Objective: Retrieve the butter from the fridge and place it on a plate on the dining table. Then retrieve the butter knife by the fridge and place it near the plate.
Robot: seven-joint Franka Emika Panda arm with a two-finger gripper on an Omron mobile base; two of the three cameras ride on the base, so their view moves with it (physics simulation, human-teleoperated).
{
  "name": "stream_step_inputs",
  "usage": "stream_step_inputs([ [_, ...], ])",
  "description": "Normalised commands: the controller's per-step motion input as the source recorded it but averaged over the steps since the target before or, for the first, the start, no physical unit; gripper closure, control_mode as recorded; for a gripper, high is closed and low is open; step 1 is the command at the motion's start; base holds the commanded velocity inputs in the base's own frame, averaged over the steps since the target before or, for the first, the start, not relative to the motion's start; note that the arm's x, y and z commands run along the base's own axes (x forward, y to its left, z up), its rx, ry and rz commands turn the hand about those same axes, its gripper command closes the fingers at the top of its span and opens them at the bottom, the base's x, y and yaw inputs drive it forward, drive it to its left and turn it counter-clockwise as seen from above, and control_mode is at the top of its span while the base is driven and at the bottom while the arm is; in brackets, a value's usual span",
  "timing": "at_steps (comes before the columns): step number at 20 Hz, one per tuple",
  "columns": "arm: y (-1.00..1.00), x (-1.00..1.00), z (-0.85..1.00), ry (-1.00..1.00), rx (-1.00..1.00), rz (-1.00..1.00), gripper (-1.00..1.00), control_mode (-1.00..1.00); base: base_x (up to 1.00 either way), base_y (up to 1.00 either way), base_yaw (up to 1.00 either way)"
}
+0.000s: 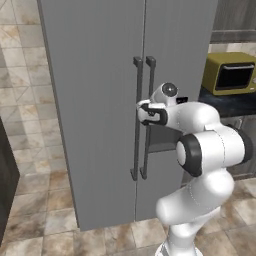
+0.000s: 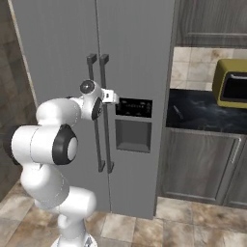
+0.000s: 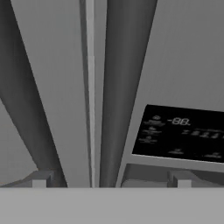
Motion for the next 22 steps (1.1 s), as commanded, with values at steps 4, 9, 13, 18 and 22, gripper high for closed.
stream_step_inputs([
  [4,0.00,0.37,-0.03,0.00,0.00,0.00,-1.00,-1.00,0.00,0.00,0.00],
  [9,0.00,0.42,-0.19,0.00,0.00,0.00,-1.00,-1.00,0.00,0.00,0.00],
  [13,0.00,0.46,-0.15,-0.04,0.00,0.00,-1.00,-1.00,0.00,0.00,0.00],
  [18,0.00,0.43,-0.14,-0.05,0.00,0.00,-1.00,-1.00,0.00,0.00,0.00],
  [22,0.00,0.29,-0.01,0.01,0.00,0.01,1.00,-1.00,0.00,0.00,0.00],
])
